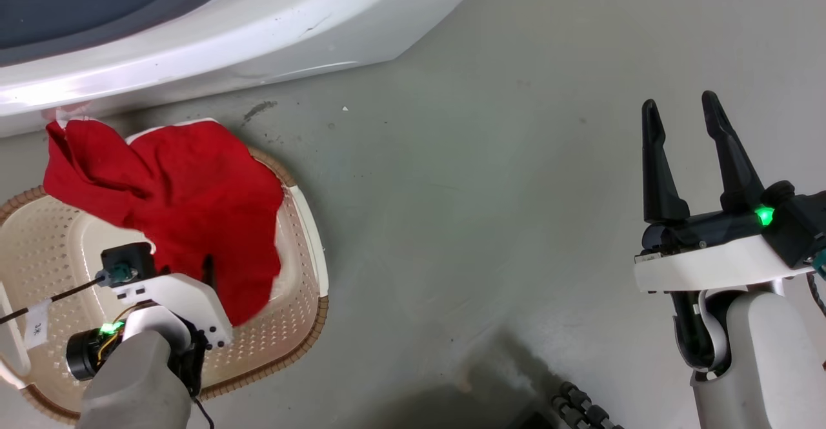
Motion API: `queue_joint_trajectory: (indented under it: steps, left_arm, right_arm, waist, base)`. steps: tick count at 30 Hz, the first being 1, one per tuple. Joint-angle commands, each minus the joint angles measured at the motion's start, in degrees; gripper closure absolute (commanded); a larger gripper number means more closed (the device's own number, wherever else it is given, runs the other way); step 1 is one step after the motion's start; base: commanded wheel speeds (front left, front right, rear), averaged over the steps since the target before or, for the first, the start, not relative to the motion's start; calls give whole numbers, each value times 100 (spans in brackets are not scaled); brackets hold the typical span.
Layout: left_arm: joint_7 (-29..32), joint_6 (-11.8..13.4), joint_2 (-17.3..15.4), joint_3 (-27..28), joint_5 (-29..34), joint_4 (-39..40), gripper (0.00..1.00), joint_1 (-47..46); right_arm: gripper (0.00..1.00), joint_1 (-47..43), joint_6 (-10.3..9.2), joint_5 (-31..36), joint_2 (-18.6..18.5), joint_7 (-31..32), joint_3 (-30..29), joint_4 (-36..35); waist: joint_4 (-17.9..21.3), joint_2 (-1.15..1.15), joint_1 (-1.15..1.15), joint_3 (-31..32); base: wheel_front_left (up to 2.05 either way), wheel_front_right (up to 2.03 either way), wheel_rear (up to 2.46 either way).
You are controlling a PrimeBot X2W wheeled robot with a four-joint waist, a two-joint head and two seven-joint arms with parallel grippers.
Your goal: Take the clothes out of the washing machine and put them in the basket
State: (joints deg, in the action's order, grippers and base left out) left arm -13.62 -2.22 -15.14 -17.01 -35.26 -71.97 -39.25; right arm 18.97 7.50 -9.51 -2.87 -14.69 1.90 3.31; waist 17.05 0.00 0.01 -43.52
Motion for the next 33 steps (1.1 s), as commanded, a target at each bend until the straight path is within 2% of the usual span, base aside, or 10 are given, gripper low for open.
queue_joint_trajectory:
  steps: [1,5,13,21,33]
  left_arm:
    - [-34,-9,-13,1,-16,-23,0,-44]
    - [-80,-36,13,-2,-44,-79,0,70]
    - [-164,-81,180,57,-23,97,0,441]
    - [-157,127,302,383,257,1099,0,1147]
    - [-158,308,443,1072,1097,2882,0,1953]
  right_arm:
    - [0,80,-2,-25,-1,-42,-11,14]
    - [0,43,-2,-7,0,-45,-14,77]
    - [0,-257,-2,150,-2,-45,-105,232]
    - [0,-602,-2,294,-2,43,-279,250]
    - [0,-1038,-2,369,-1,350,-434,-57]
  waist:
    - [-18,0,-1,68]
    - [-78,0,-1,320]
    - [-335,0,-1,1289]
    - [-624,0,-1,2171]
    - [-836,0,-1,2770]
  base:
    - [0,0,0]
    - [0,0,0]
    - [0,0,0]
    - [0,0,0]
    - [0,0,0]
